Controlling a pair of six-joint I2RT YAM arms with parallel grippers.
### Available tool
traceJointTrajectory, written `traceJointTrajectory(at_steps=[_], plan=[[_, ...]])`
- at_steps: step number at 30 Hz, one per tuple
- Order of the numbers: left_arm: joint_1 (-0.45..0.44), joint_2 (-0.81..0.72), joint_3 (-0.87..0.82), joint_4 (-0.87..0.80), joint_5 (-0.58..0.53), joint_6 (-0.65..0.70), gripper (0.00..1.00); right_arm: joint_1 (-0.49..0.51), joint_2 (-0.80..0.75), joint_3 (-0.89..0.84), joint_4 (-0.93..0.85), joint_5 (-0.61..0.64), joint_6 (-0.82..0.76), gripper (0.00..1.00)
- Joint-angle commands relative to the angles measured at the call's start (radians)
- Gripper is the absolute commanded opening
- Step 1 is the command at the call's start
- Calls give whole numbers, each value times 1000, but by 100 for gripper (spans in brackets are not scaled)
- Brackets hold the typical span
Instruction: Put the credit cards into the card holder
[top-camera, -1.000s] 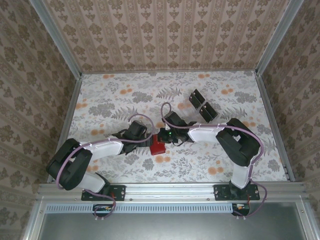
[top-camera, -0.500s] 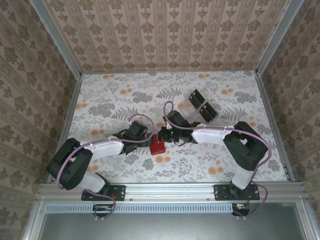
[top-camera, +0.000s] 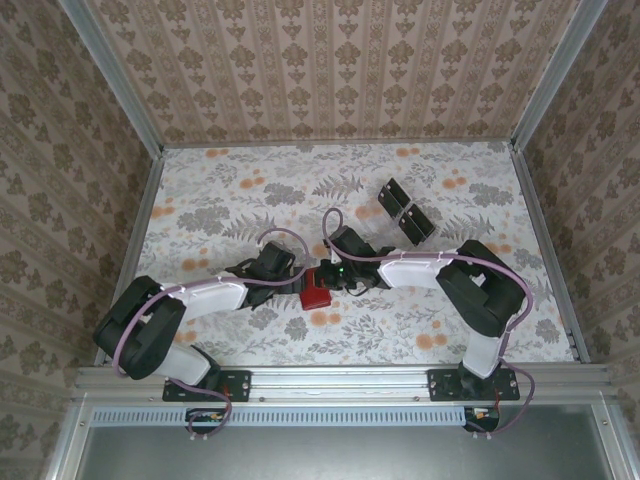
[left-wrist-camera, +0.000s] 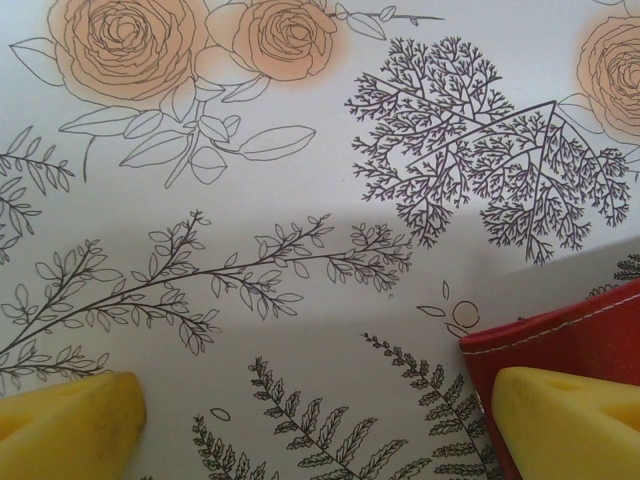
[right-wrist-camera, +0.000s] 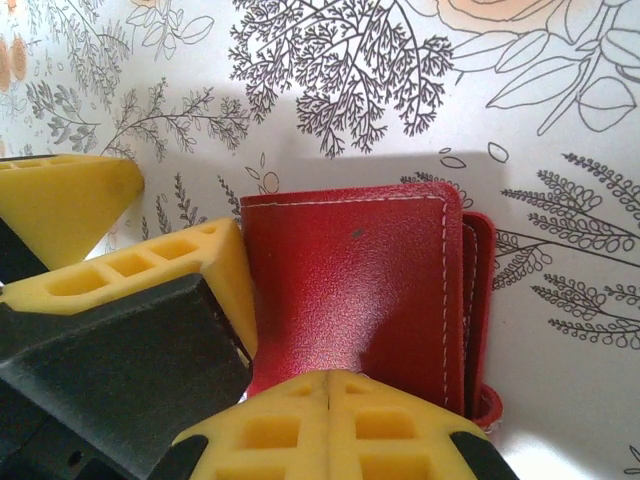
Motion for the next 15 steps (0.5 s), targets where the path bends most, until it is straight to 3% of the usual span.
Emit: traceJointTrajectory(at_steps=[1,15], plan=[[-9,61,-13,27,101,-15,100,6,27,22,2,-7,9,0],[-10,56,-16,24,99,-14,100,4,62,10,-14,16,1,0]])
